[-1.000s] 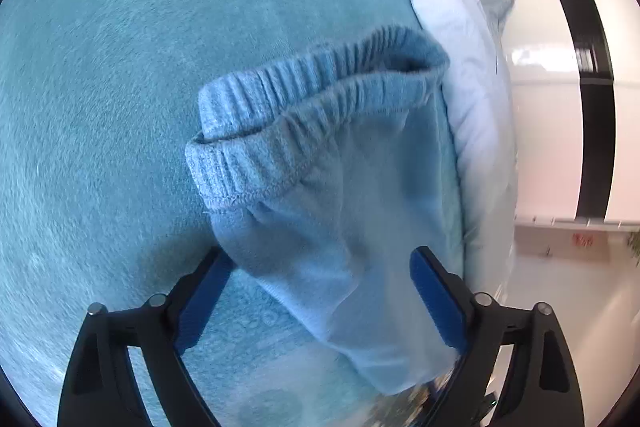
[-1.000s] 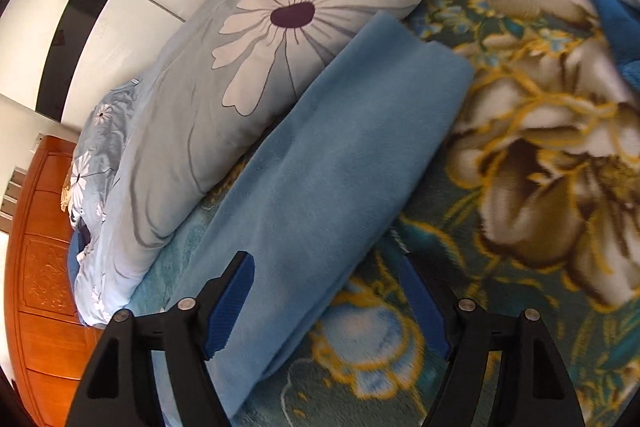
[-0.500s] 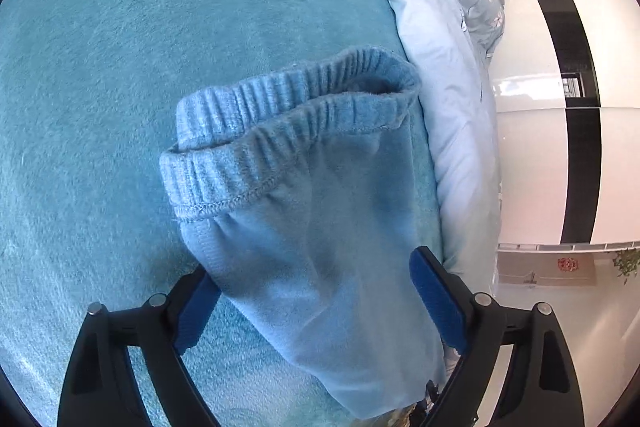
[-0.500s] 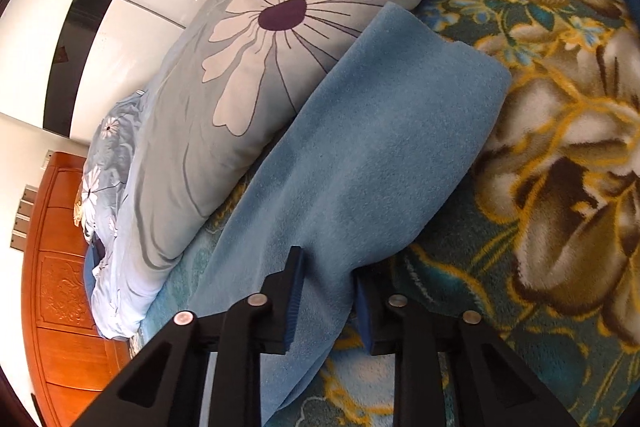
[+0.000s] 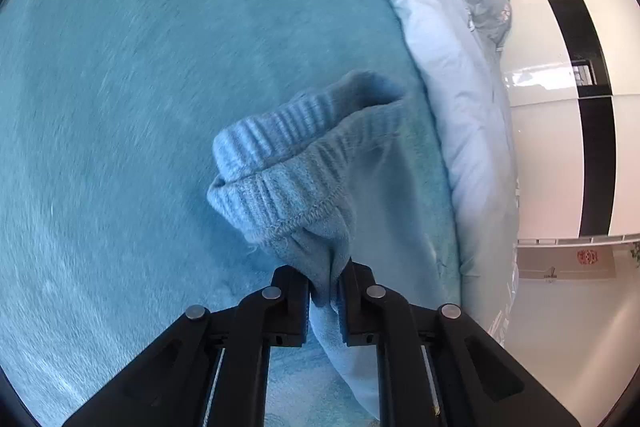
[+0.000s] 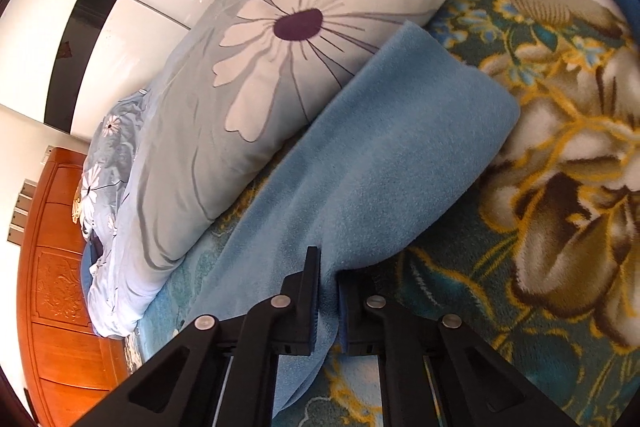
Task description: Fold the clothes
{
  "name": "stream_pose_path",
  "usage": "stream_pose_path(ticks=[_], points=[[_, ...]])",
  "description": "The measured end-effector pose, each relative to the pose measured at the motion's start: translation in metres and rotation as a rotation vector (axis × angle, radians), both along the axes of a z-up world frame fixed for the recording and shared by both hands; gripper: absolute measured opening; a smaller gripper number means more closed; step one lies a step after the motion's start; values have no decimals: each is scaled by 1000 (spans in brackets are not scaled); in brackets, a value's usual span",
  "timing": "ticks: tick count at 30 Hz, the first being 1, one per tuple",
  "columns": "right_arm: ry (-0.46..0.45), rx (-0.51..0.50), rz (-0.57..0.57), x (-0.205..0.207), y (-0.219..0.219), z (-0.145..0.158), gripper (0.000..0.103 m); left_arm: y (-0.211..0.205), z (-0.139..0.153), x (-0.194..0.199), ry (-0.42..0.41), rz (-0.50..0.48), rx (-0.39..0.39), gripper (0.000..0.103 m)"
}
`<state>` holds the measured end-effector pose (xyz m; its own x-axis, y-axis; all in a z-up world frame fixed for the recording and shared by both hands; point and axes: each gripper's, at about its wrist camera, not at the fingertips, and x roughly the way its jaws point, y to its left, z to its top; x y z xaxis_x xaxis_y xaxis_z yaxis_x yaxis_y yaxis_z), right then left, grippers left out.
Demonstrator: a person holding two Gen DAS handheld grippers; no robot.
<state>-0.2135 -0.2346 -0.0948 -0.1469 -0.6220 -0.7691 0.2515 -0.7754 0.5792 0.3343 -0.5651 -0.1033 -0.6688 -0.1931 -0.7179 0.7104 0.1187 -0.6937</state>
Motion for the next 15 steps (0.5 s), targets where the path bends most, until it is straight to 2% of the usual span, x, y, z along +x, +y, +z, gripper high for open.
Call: stream_pose_path(ticks=[7, 10, 12, 15], points=[[45, -8, -20, 25, 9, 26, 8, -18, 33, 0, -36, -151, -113, 10], [55, -13, -33, 47, 19, 37, 8, -25, 43, 17, -61, -207, -140, 10], [48, -17, -47, 67, 20, 42, 7, -41, 53, 10, -85, -236, -151, 10], [25, -3, -55, 103, 26, 45, 7, -53, 57, 31, -134, -287, -134, 10]])
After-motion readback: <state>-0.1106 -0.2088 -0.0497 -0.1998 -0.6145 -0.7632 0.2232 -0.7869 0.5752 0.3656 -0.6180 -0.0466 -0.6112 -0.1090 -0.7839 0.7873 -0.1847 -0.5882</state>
